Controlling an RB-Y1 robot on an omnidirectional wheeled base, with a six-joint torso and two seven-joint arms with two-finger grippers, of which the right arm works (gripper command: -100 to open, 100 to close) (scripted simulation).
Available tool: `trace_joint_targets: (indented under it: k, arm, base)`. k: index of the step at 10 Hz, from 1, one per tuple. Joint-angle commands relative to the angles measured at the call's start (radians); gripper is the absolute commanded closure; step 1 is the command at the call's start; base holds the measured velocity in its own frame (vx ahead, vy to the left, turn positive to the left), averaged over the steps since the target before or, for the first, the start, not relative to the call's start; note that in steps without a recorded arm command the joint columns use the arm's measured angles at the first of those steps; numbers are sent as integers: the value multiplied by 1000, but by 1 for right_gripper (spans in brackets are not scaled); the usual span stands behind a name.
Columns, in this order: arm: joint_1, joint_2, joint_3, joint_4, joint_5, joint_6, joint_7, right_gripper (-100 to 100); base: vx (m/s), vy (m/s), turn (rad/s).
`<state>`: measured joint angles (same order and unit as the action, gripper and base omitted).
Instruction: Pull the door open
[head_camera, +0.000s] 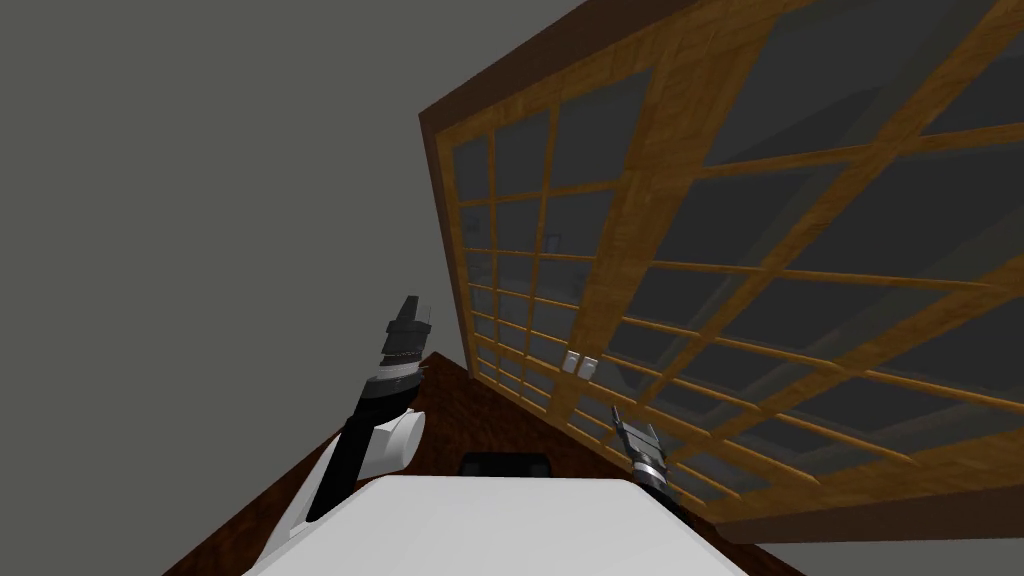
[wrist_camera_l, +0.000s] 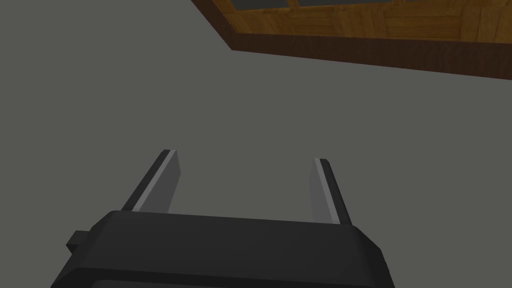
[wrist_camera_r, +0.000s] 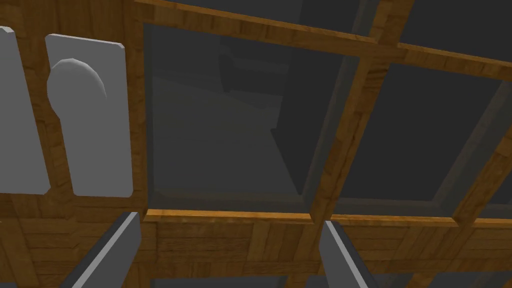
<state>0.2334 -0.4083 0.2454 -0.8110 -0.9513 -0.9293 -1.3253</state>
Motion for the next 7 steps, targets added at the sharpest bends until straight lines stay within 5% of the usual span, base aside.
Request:
trace_joint_targets:
  k: [1, 4, 6, 7]
  arm:
    - [-19, 10, 8, -8, 7, -7, 1, -100]
    - [-68, 20, 19, -33, 17, -7, -2, -100]
    - [-72, 19, 21, -16, 19, -15, -12, -100]
    - [-72, 19, 21, -16, 19, -15, -12, 100]
  base:
    - [199, -43, 102]
    - [212, -1, 127]
    - [99, -9, 29]
    - [-9, 6, 0]
